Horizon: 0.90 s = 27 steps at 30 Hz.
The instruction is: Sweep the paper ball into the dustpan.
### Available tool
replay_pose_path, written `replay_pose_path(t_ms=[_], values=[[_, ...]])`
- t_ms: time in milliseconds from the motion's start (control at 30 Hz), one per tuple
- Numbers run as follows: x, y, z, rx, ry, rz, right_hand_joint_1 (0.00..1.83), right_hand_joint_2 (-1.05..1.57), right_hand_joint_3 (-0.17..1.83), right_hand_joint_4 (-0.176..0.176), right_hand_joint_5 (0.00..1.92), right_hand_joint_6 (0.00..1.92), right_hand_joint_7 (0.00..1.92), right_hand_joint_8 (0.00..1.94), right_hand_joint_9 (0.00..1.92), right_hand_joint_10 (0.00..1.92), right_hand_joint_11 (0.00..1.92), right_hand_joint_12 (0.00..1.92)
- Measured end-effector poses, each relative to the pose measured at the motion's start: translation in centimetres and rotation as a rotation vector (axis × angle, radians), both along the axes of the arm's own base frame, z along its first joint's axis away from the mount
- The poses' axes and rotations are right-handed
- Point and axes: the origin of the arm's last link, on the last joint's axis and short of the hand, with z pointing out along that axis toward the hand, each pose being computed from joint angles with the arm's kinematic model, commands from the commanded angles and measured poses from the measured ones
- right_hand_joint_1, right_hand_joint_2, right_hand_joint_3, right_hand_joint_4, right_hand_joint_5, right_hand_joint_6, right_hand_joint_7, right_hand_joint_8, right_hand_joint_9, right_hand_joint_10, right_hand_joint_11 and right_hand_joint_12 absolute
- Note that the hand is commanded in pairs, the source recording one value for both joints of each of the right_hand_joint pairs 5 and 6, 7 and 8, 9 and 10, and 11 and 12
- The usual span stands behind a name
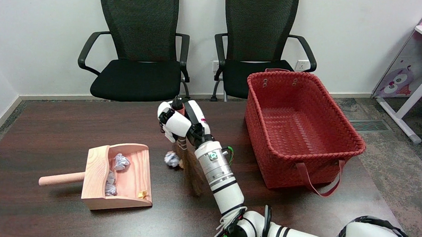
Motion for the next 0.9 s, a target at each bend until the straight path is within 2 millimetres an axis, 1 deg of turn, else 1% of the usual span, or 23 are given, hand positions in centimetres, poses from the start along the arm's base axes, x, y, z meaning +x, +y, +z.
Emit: replay_pose_path(t_ms=[267,467,667,900], values=[[0.5,-0.1,-0.4,0.036,-0.139,0.002,0.7,1.15,1.83,0.0,1.92,1.92,1.92,1.92,1.92,1.92,1.92,1.92],[0.8,-0.1,-0.1,0.047,-0.232,0.009,0.69,1.17,1.83,-0.001,1.92,1.92,1.92,1.92,1.92,1.92,1.92,1.92],[1.3,-0.2,0.9,0.042,-0.298,0.032,0.68,1.22,1.83,-0.002,1.92,1.92,1.92,1.92,1.92,1.92,1.92,1.92],[2.8,-0.2,3.0,0.033,-0.354,0.084,0.68,1.25,1.83,-0.002,1.92,1.92,1.92,1.92,1.92,1.92,1.92,1.92]])
